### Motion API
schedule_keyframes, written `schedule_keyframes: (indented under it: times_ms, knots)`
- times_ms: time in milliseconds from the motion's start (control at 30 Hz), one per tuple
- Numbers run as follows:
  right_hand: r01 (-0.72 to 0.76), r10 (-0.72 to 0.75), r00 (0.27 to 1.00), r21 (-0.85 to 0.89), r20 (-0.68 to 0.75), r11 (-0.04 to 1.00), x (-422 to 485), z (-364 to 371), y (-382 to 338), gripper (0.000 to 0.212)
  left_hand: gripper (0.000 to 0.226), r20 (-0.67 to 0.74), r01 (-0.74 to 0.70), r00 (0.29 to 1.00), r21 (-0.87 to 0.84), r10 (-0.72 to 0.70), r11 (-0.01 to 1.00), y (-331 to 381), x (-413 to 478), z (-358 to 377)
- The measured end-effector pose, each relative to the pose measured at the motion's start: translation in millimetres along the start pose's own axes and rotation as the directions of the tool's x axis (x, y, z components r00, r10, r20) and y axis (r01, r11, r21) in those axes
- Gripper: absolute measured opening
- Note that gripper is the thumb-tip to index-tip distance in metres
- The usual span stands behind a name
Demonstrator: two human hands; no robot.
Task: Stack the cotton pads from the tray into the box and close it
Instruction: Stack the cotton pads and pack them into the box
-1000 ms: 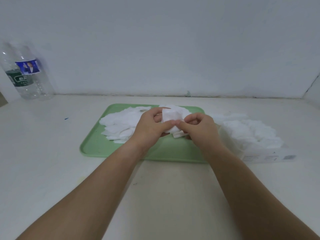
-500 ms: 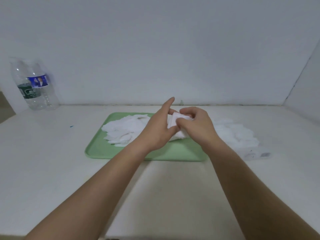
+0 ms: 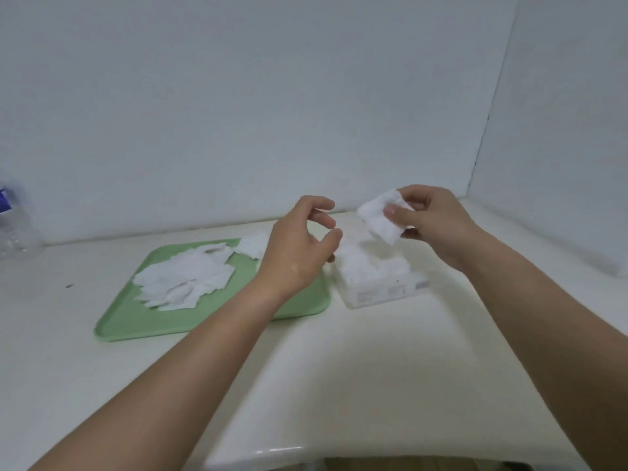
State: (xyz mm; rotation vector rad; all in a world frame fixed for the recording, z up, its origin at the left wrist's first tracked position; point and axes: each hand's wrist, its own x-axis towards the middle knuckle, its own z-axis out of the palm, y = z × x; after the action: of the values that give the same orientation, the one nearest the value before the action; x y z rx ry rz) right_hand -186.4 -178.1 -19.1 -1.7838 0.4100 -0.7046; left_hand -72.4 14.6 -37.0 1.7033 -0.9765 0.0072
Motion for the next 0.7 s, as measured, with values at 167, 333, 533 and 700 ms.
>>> schedule_keyframes:
  times_ms: [167,333,533,700]
  knots:
    - [-0.123,0.134,0.980,0.081,-0.146,0.989,1,-48,35,0.021,0.032,0.212,0.014,0.975,0.228,-0.064,0.974,-6,33,45]
    - [-0.155,0.163,0.970,0.058,-0.182,0.986,2,-72,56,0.014,0.071,0.375,-0.018,0.909,0.473,-0.183,0.881,-11,63,77]
    - [-0.090,0.086,0.993,-0.043,-0.084,0.995,7,-79,61,0.016,0.091,0.537,-0.023,0.776,0.549,-0.331,0.836,-6,86,99]
    - [0.002,-0.003,1.000,-0.128,-0.008,0.992,10,-78,59,0.015,0.082,0.618,-0.124,0.679,0.629,-0.396,0.768,0,99,112]
